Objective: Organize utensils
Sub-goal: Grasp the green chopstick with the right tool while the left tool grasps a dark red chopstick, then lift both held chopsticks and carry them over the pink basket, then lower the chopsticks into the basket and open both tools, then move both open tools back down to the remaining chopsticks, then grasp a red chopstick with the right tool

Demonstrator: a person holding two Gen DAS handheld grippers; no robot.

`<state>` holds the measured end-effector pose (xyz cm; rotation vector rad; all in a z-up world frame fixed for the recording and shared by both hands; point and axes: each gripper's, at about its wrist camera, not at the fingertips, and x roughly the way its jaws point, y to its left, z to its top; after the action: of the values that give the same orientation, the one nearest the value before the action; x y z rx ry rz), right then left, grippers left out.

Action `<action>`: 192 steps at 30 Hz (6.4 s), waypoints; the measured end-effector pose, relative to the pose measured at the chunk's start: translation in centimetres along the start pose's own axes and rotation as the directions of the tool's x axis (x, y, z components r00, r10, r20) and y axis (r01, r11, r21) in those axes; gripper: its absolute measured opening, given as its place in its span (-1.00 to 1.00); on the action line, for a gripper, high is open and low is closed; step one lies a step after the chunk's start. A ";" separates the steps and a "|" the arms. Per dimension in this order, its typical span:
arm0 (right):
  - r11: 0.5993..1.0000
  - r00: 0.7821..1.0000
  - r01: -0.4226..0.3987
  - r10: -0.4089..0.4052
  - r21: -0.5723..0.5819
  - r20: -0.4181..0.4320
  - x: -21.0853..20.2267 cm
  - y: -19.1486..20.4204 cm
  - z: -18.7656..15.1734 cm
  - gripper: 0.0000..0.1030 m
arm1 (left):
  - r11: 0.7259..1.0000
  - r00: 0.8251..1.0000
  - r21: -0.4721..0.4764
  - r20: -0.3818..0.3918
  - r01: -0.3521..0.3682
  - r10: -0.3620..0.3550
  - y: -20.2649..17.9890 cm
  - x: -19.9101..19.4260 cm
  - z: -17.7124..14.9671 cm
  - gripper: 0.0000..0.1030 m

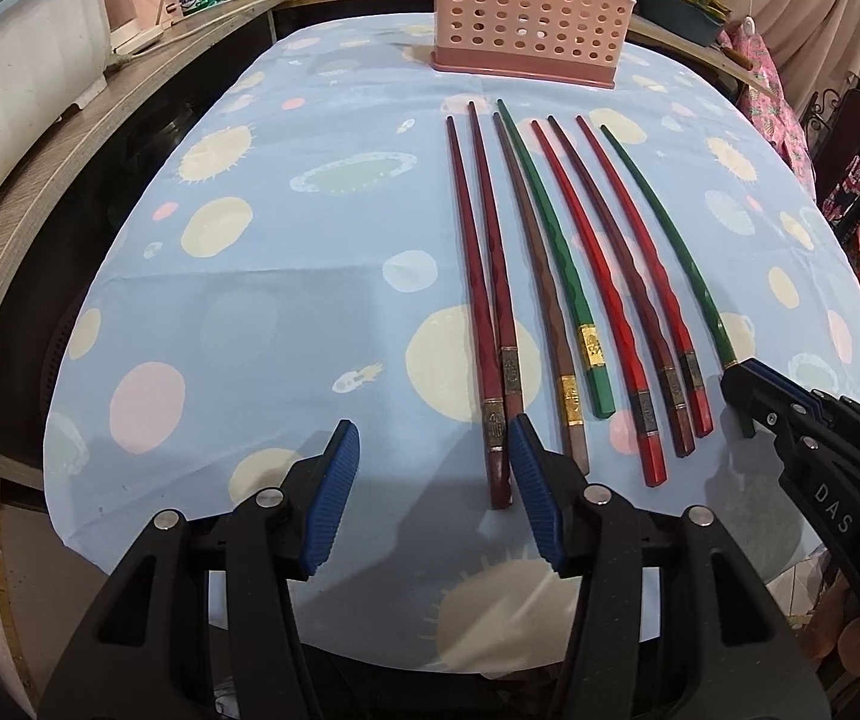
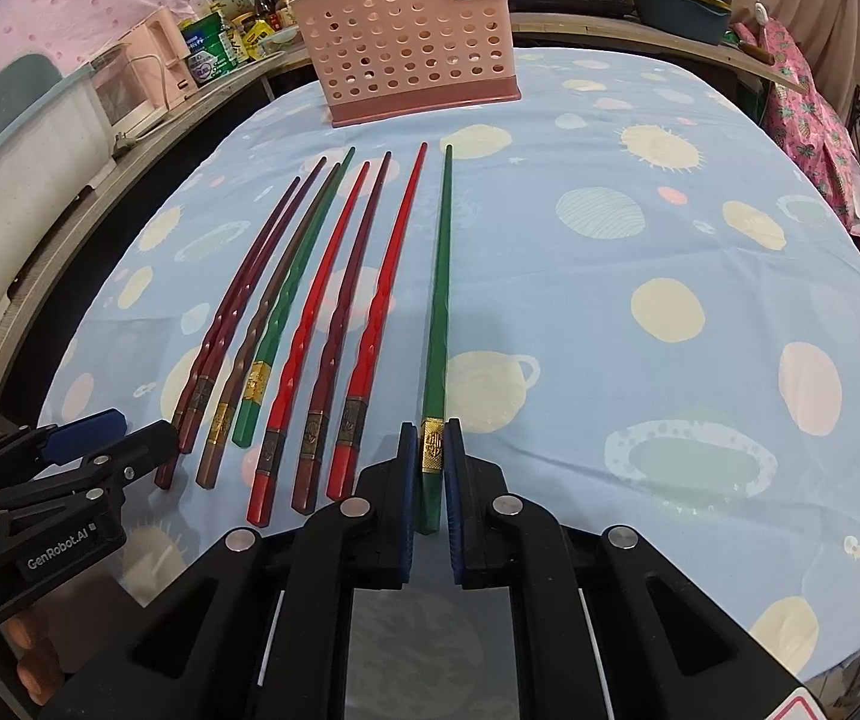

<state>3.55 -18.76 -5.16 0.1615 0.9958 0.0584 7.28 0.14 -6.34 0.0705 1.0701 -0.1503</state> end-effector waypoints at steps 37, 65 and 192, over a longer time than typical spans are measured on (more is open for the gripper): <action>0.998 0.998 -0.012 0.008 0.056 0.070 -2.3 -2.2 2.1 -0.87 | 0.999 1.000 -0.050 0.003 0.017 -0.016 1.2 -0.9 1.9 -0.86; 0.987 0.923 -0.097 0.041 0.128 0.383 -9.8 -6.6 17.6 -0.87 | 0.989 0.942 -0.137 0.337 0.058 -0.008 3.9 -10.7 19.2 -0.87; 0.997 0.999 -0.048 0.049 -0.066 0.004 1.0 2.4 0.8 -0.66 | 0.998 0.996 -0.038 0.070 -0.045 0.048 0.8 -0.6 2.7 -0.10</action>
<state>4.81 -16.40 -5.15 0.1256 0.9831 0.1347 9.51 0.66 -4.51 0.0565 0.9997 -0.0907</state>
